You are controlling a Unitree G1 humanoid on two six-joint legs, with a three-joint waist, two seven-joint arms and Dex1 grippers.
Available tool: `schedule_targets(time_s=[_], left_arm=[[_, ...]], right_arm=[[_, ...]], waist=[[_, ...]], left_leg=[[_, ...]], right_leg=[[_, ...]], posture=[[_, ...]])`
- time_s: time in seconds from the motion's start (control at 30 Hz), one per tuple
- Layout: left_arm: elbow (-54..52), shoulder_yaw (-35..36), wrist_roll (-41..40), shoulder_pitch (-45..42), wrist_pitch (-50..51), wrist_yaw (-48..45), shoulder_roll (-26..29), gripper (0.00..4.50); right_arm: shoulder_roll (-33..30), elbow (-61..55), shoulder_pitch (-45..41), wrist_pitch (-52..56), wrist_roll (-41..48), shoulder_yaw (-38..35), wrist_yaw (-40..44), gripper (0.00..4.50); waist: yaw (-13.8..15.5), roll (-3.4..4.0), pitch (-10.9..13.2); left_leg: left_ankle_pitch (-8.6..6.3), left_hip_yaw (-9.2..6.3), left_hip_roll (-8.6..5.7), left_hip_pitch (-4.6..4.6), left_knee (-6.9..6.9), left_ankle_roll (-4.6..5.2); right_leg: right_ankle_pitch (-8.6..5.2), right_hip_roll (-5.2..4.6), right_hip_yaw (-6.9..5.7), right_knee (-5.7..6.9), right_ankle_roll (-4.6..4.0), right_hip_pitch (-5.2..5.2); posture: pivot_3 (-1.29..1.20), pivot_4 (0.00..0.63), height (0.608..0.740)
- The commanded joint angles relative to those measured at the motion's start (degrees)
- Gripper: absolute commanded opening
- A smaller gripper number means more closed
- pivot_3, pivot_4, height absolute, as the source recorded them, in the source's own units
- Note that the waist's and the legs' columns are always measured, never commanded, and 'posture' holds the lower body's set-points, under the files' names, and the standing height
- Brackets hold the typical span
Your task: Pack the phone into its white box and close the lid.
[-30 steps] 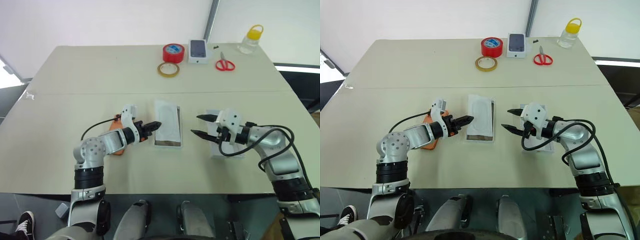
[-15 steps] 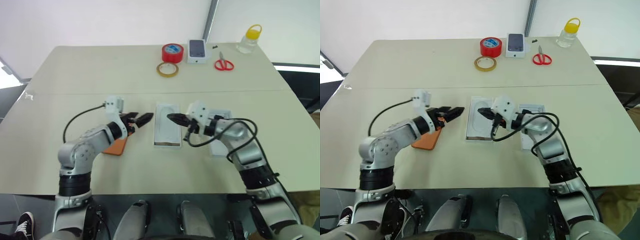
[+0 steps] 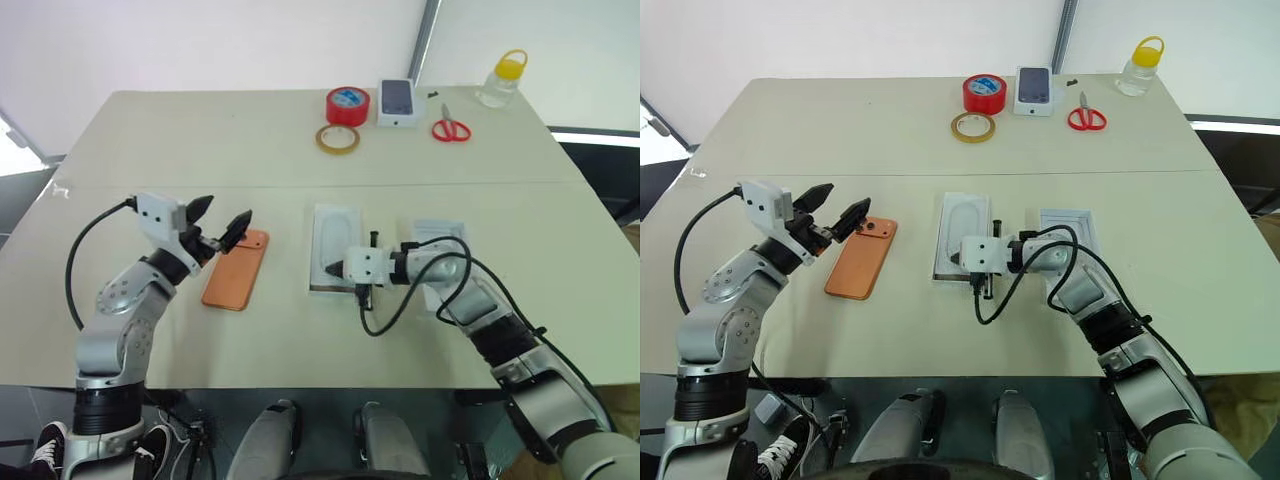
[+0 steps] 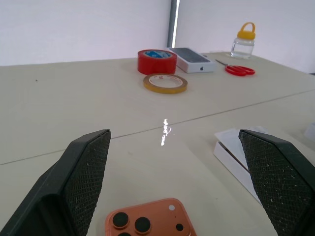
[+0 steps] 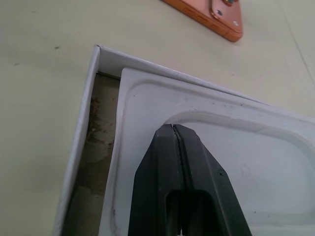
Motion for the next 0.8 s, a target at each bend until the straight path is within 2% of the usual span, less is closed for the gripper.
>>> schedule_targets(time_s=[0.03, 0.17, 0.4, 0.57, 0.73, 0.8], left_arm=[[-0.78, 0.58, 0.79, 0.01, -2.15, 0.21, -0.03, 4.37], [-0.61, -0.51, 2.51, 0.21, -3.02, 0.04, 0.31, 4.37], [-1.46, 0.66, 1.25, 0.93, -1.18, 0.91, -0.36, 4.37], [1.03, 4.95, -4.29, 1.92, 9.94, 1.57, 2.80, 4.37], [6.91, 10.54, -11.03, 2.90, 21.09, -1.35, 8.22, 4.37], [9.02, 9.99, -10.37, 3.05, 22.20, -3.49, 11.09, 4.37]], right_arm=[[-0.29, -4.03, -0.50, 1.19, 4.14, -0.19, 5.54, 0.02], [0.24, -5.98, -1.22, 5.47, 8.04, -1.42, 9.40, 0.02], [2.34, 0.70, -5.43, 2.37, 5.57, -3.26, 3.29, 0.02], [7.71, 0.57, -7.34, 4.70, 8.40, -7.26, -2.63, 0.02], [14.81, -4.50, -5.67, 9.11, 6.78, -4.62, -8.04, 0.02], [17.25, -4.66, -5.50, 10.04, 4.54, -3.14, -10.98, 0.02]], waist=[[-0.23, 0.00, 0.00], [-0.15, 0.00, 0.00], [-0.16, 0.00, 0.00], [-0.29, 0.01, 0.00], [-0.46, 0.01, 0.01], [-0.42, 0.01, 0.01]], left_leg=[[0.00, 0.00, 0.00, 0.00, 0.00, 0.00], [-0.02, -0.01, 0.01, 0.00, 0.00, 0.04], [-0.02, -0.01, 0.01, 0.00, -0.01, 0.03], [0.00, -0.01, 0.01, 0.00, -0.03, 0.01], [0.00, -0.03, 0.03, 0.00, -0.06, 0.01], [0.00, -0.04, 0.04, 0.00, -0.08, 0.00]], right_leg=[[0.00, 0.00, 0.01, 0.01, 0.00, -0.01], [0.00, 0.01, 0.00, 0.03, 0.00, -0.02], [0.00, 0.01, 0.01, 0.04, 0.00, -0.04], [0.00, 0.02, 0.02, 0.08, 0.00, -0.08], [0.00, 0.05, 0.03, 0.11, 0.00, -0.14], [0.00, 0.06, 0.03, 0.15, -0.01, -0.21]], posture=[[0.00, 0.150, 0.740], [0.00, 0.150, 0.740], [0.00, 0.150, 0.740], [0.00, 0.150, 0.740], [0.00, 0.150, 0.740], [0.00, 0.150, 0.740]])
